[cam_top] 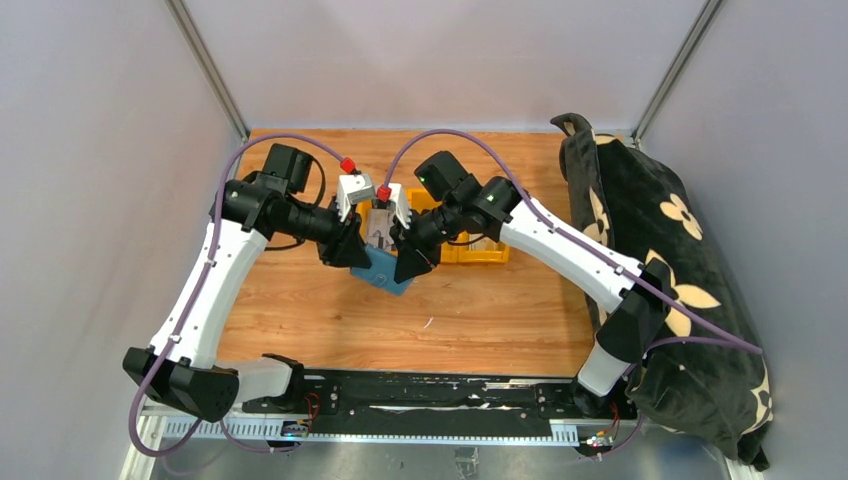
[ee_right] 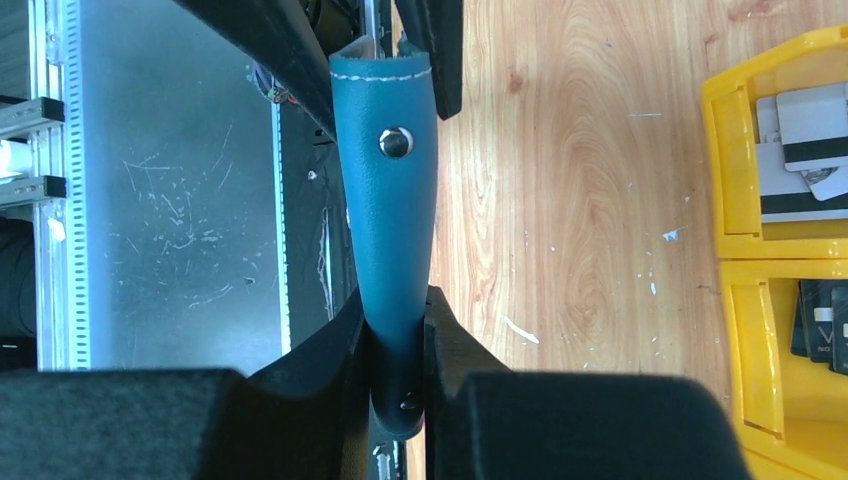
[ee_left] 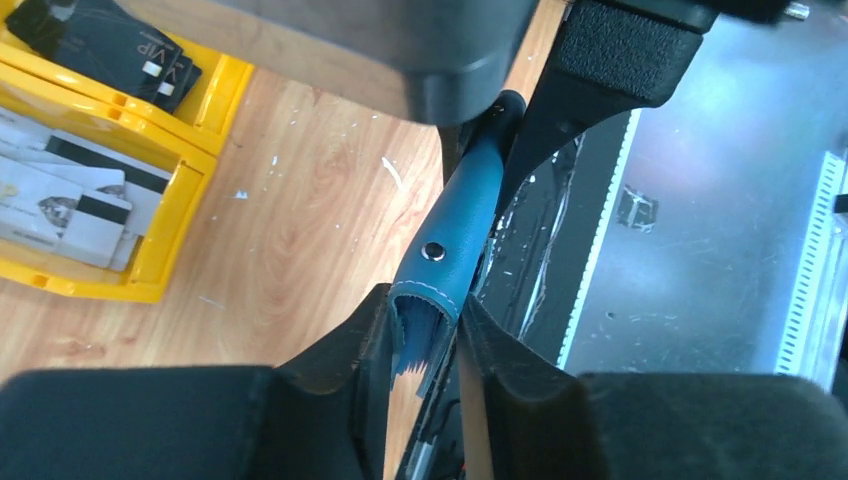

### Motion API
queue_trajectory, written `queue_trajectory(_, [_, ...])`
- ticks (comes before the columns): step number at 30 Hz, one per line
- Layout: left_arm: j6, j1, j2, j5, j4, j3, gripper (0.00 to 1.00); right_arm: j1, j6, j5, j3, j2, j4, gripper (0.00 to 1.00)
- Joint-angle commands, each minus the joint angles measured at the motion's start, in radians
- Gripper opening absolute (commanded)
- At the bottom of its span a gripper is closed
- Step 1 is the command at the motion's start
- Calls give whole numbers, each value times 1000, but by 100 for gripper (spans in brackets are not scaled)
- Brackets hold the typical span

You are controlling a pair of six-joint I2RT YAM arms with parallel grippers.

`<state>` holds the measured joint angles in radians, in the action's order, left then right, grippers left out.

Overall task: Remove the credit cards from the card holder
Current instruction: Open the card holder.

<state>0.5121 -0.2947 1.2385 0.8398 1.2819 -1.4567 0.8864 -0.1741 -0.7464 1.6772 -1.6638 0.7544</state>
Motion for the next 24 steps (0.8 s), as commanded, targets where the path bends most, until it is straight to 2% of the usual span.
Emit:
queue_trajectory(1, [-16,-1,37,78,33,-7,23,16,8,-38,49,12,-46,0])
queue_trajectory(5, [-50,-2,67,121,33,-23,14,11,104,-42,-12,59,-186,10])
queue_trajectory(8, [-75,-2,78,133,34,-40,14,9,165,-82,-94,103,-314,8])
queue_trajectory(9, [-80,-2,77,137,33,-43,20,10,168,-93,-105,112,-337,4])
queue_trajectory(10, [-88,-2,75,140,33,-45,32,10,168,-88,-105,115,-335,0])
queue_trajectory(11, [-90,-1,72,142,33,-43,42,11,160,-84,-98,114,-326,0])
queue_trajectory(12, [-94,-2,72,142,32,-41,48,11,146,-84,-87,109,-306,0])
queue_trajectory(14, [-94,-2,67,140,33,-35,52,11,116,-88,-63,95,-250,0])
queue_trajectory(17, [-90,-2,62,139,33,-23,42,10,72,-80,-12,63,-171,0])
queue_trajectory(20, [-81,-2,57,142,31,-23,22,10,27,-57,39,36,-104,0])
queue_trajectory(24, [-69,-2,44,144,32,-24,4,9,-11,39,79,31,-49,2])
